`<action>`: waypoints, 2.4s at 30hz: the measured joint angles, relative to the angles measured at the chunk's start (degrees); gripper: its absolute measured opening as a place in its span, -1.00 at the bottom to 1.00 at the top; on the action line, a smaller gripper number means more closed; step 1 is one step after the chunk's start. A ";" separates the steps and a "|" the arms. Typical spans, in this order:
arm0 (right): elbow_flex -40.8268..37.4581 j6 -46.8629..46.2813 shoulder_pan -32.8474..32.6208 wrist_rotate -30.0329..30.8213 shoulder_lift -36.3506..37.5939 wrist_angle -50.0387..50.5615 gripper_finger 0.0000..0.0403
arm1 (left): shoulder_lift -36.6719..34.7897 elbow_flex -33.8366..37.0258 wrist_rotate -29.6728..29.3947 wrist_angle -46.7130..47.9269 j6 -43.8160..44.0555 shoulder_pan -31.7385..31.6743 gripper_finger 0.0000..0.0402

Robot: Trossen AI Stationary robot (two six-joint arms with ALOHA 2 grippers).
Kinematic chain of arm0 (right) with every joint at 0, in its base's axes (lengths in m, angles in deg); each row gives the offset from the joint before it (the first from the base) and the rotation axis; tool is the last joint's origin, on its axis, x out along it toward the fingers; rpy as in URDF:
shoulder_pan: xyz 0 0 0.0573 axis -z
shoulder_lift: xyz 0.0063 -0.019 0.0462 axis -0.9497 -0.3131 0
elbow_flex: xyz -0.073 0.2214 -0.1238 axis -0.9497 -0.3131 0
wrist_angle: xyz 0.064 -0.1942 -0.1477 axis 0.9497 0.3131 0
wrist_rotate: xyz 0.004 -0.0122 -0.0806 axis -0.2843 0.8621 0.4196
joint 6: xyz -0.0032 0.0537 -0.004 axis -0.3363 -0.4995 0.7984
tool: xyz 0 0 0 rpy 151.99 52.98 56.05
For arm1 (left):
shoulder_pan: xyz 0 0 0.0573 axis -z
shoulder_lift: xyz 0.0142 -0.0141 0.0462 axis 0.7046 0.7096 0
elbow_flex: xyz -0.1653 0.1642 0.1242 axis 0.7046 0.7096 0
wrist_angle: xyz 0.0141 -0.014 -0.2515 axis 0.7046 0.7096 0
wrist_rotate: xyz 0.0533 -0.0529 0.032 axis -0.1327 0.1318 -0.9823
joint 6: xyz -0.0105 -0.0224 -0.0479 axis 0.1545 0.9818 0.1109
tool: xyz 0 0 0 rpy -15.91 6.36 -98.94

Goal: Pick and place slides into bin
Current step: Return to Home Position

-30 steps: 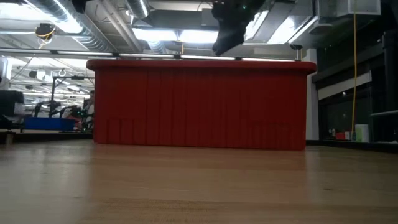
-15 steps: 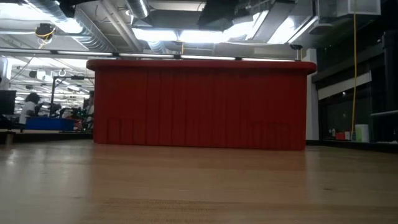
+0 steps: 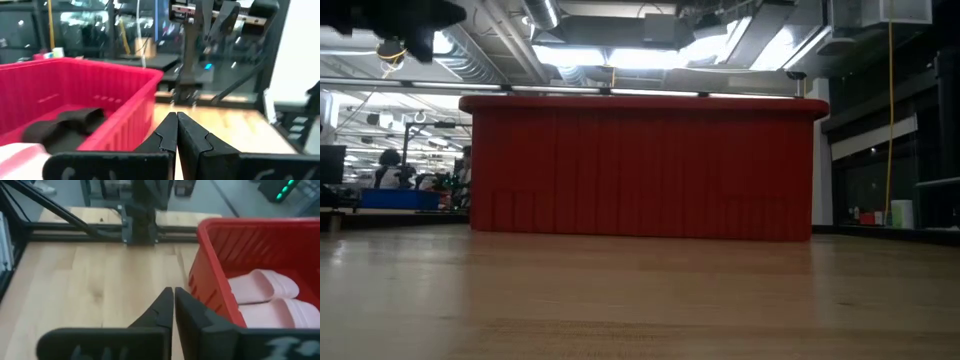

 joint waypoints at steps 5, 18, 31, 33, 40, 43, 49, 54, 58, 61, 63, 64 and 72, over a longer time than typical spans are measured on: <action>-0.02 -1.67 -3.77 5.86 -0.02 -0.61 -0.95 | -3.30 8.84 4.27 -10.22 -0.72 -0.35 -0.99; -3.03 -12.03 -13.71 17.40 0.14 -4.14 -0.90 | -3.30 10.18 11.19 -7.92 -0.02 -7.55 -0.99; -26.09 -13.71 -16.29 13.45 3.18 -38.61 -0.92 | -3.25 16.62 18.68 -10.41 3.30 -14.17 -0.99; -28.04 -13.62 -16.32 13.36 5.27 -38.63 -0.90 | -2.99 17.84 21.04 -14.20 2.57 -15.25 -0.99; -39.25 -11.69 -16.62 15.30 15.72 -40.19 -0.94 | -3.26 18.29 19.20 -15.35 2.56 -19.63 -0.99; -47.68 -11.44 -16.58 15.36 21.29 -47.00 -0.97 | -3.23 18.29 18.55 -15.37 2.99 -21.24 -0.99; -61.24 -7.24 -16.76 15.34 31.14 -56.75 -0.93 | -3.23 18.29 15.39 -15.62 5.17 -23.71 -0.99; -70.08 -5.85 -16.98 13.21 38.34 -57.21 -0.88 | -3.21 18.29 11.81 -15.99 5.04 -24.87 -0.99; -78.59 -5.86 -17.00 7.45 46.10 -60.32 -0.91 | -3.21 18.29 11.55 -16.12 5.02 -25.14 -0.99; -84.95 -4.83 -17.00 2.19 53.92 -62.55 -0.96 | -3.21 18.29 11.55 -16.16 5.02 -25.14 -0.99; -88.26 -4.31 -17.00 0.96 59.52 -62.73 -0.97 | -3.21 18.31 11.55 -16.19 5.02 -25.14 -0.99; -89.61 -3.95 -17.00 0.34 62.15 -62.77 -0.98 | -3.21 18.31 11.55 -16.19 5.02 -25.14 -0.99; -96.80 7.24 -17.00 -7.52 77.58 -61.01 -0.88 | -3.21 18.31 11.55 -16.19 5.02 -25.11 -0.99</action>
